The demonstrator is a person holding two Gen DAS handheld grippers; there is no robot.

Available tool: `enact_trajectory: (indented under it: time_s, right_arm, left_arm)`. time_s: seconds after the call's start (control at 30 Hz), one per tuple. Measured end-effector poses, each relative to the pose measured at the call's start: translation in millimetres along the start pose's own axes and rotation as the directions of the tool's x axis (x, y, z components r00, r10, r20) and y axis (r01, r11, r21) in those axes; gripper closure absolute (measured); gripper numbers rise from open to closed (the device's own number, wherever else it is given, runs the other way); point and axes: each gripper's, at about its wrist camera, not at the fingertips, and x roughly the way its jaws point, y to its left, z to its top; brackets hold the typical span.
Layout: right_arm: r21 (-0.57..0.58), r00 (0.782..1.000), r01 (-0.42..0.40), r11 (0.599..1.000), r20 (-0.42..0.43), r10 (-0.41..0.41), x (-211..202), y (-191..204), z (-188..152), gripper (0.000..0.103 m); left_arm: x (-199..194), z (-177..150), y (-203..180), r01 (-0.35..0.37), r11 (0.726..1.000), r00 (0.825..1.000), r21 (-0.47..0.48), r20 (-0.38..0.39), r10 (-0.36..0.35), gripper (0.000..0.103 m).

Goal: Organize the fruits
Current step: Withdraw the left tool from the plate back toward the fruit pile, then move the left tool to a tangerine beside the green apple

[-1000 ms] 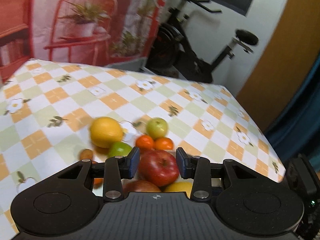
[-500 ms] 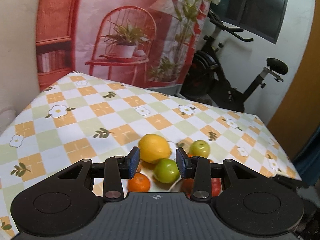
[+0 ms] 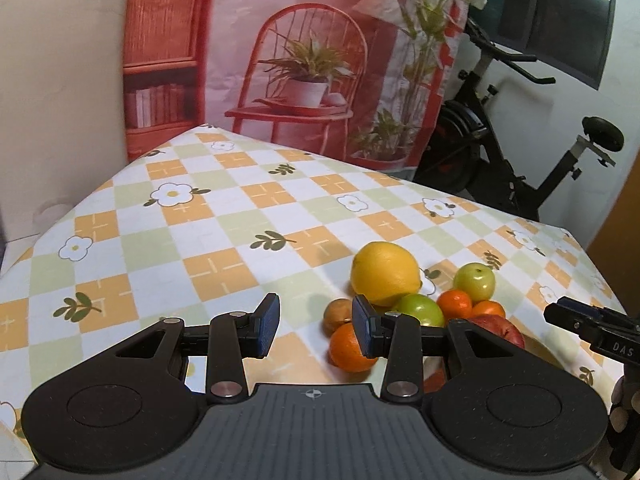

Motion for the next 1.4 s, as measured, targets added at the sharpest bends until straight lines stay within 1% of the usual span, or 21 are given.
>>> enact_trajectory:
  time_s: [0.1, 0.2, 0.37, 0.47, 0.53, 0.73, 1.1, 1.2, 1.23, 1.33, 1.4]
  right_arm:
    - [0.010, 1.000, 0.002, 1.000, -0.015, -0.002, 5.0, -0.3, -2.8, 0.053]
    - [0.041, 1.000, 0.008, 0.999, -0.009, -0.008, 1.8, -3.4, -8.5, 0.053]
    - [0.073, 1.000, 0.019, 0.997, -0.001, -0.019, -2.6, -10.6, -12.8, 0.052]
    - [0.082, 1.000, 0.020, 0.996, 0.011, -0.021, -4.7, -11.8, -14.0, 0.052]
    - [0.083, 1.000, 0.017, 0.996, 0.014, -0.019, -5.6, -12.3, -14.8, 0.052]
    - [0.064, 1.000, -0.006, 0.998, -0.005, 0.006, -4.1, -9.8, -14.8, 0.051]
    - [0.077, 1.000, -0.019, 0.997, -0.015, 0.020, -3.3, -11.6, -15.0, 0.051]
    - [0.079, 1.000, -0.020, 0.997, -0.019, 0.021, -2.9, -11.3, -14.9, 0.051]
    - [0.079, 1.000, -0.020, 0.997, -0.020, 0.022, -2.9, -11.7, -15.0, 0.051]
    - [0.081, 0.999, -0.022, 0.996, -0.026, 0.024, -2.0, -12.1, -14.6, 0.051]
    - [0.082, 0.999, -0.023, 0.996, -0.030, 0.026, -1.6, -12.7, -14.3, 0.051]
  left_arm:
    - [0.7, -1.0, 1.0, -0.001, 1.000, 1.000, -0.004, 0.011, 0.001, 0.061]
    - [2.2, -2.5, 0.3, -0.006, 1.000, 1.000, -0.004, 0.018, 0.006, 0.061]
    - [6.6, -5.0, -1.4, 0.008, 1.000, 1.000, -0.002, 0.001, -0.008, 0.061]
    - [8.4, -8.0, -4.8, 0.028, 1.000, 0.999, 0.011, -0.018, -0.027, 0.061]
    - [12.1, -10.0, -6.6, 0.052, 0.998, 0.998, 0.019, -0.045, -0.051, 0.061]
    - [23.7, -13.3, -9.4, 0.090, 0.996, 0.992, 0.005, -0.091, -0.089, 0.061]
    - [47.7, -11.3, -7.9, 0.109, 0.993, 0.982, -0.052, -0.149, -0.116, 0.061]
    - [51.0, -12.5, -6.1, 0.131, 0.989, 0.979, -0.067, -0.151, -0.139, 0.063]
    - [50.5, -12.9, -6.0, 0.138, 0.988, 0.978, -0.065, -0.147, -0.146, 0.066]
    - [47.8, -14.9, -8.8, 0.129, 0.991, 0.982, -0.034, -0.137, -0.132, 0.066]
    - [45.5, -16.5, -8.4, 0.129, 0.991, 0.982, -0.033, -0.137, -0.133, 0.067]
